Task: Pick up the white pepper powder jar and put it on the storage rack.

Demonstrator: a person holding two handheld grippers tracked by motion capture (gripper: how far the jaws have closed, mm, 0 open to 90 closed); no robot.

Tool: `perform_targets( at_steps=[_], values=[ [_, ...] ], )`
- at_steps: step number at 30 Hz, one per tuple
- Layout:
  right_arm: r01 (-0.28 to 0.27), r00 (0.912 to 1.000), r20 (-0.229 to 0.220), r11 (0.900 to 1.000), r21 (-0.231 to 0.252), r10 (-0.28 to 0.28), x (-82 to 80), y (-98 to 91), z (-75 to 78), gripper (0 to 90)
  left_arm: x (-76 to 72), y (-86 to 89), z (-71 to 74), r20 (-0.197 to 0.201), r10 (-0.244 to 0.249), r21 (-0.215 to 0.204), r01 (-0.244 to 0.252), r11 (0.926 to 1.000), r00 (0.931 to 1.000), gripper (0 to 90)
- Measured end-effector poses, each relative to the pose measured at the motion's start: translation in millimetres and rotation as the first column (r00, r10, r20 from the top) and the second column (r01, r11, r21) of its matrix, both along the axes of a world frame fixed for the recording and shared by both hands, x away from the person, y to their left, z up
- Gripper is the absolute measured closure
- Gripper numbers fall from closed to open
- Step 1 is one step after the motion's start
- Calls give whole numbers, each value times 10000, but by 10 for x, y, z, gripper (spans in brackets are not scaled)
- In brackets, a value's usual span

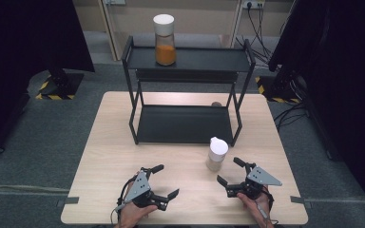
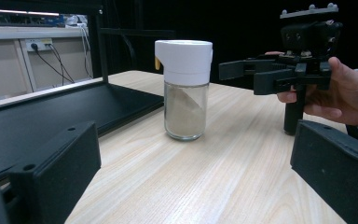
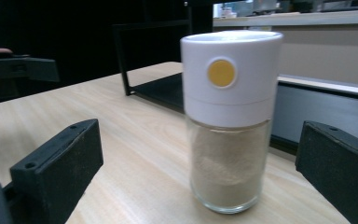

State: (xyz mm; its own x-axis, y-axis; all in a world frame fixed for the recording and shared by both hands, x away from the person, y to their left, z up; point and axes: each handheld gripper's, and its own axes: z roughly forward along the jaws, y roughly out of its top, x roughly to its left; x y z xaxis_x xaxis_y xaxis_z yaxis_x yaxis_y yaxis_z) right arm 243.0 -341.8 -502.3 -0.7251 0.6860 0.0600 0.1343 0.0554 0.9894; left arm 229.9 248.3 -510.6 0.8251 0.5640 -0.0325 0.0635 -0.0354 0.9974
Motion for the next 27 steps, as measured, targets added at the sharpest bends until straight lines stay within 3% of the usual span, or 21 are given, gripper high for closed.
perform_targets(
  at_steps=[7, 18, 21, 27],
  values=[
    [695, 9976, -51, 9976, -41, -696, 40, 60, 3, 9, 0, 4, -6, -28, 71, -36, -71, 10000, 10000, 10],
    [897, 9959, -106, 9956, -285, -901, 133, 245, 47, 11, 0, 8, -8, -33, 48, -42, -48, 10000, 10000, 10],
    [894, 9957, -229, 9960, -59, -895, 161, 265, 36, 11, 3, 11, -6, -42, 29, -25, -29, 10000, 10000, 10],
    [1094, 9938, -176, 9940, -87, -1096, 201, 338, 39, 10, 5, 13, -7, -61, 36, -34, -37, 10000, 10000, 10]
  ],
)
